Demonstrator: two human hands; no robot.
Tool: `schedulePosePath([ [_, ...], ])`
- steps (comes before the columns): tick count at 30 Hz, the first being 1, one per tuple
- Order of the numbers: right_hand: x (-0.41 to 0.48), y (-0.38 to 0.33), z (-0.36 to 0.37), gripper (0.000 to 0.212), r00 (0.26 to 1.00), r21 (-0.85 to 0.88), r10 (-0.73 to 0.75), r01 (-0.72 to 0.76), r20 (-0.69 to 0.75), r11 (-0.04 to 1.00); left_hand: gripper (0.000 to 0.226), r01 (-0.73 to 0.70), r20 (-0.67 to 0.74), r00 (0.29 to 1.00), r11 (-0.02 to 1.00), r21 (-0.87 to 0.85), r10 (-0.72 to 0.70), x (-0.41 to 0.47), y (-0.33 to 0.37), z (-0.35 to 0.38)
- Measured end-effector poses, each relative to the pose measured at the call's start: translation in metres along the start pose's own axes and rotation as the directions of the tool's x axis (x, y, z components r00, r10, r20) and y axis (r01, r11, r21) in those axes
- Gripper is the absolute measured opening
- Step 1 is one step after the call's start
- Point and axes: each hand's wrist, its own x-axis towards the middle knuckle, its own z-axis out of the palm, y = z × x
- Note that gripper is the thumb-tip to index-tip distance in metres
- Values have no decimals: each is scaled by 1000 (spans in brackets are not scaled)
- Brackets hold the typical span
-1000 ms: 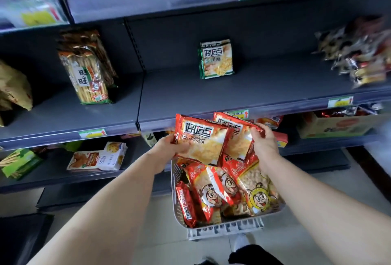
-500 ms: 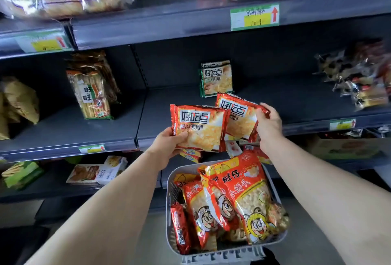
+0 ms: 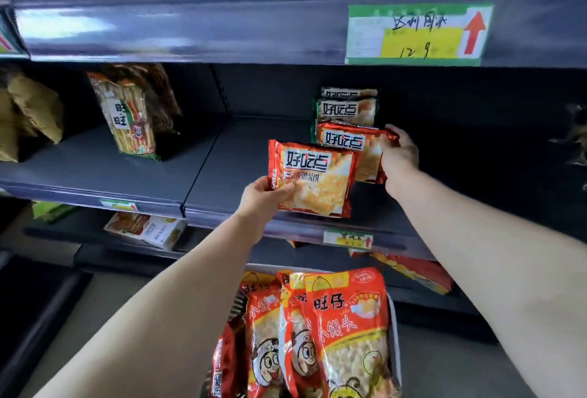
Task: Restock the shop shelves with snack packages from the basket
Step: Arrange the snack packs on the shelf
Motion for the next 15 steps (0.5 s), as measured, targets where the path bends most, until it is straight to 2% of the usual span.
schedulePosePath([
  [7, 34, 3, -3, 41, 995, 98, -24, 15, 94, 995, 18, 2, -30, 1000, 1000, -3, -2, 26, -1, 57],
  [9, 29, 9, -15, 38, 997, 60, -30, 26, 67, 998, 18, 1, -43, 999, 1000, 30, 0, 30, -1, 74],
  [12, 17, 21, -40, 36, 999, 20, -23, 23, -36, 1000, 33, 27, -174, 985, 999, 42, -19, 35, -4, 92],
  [15, -3, 31, -62, 43, 996, -2, 30, -30, -81, 1000, 38, 47, -207, 978, 977, 208, -3, 28, -9, 100],
])
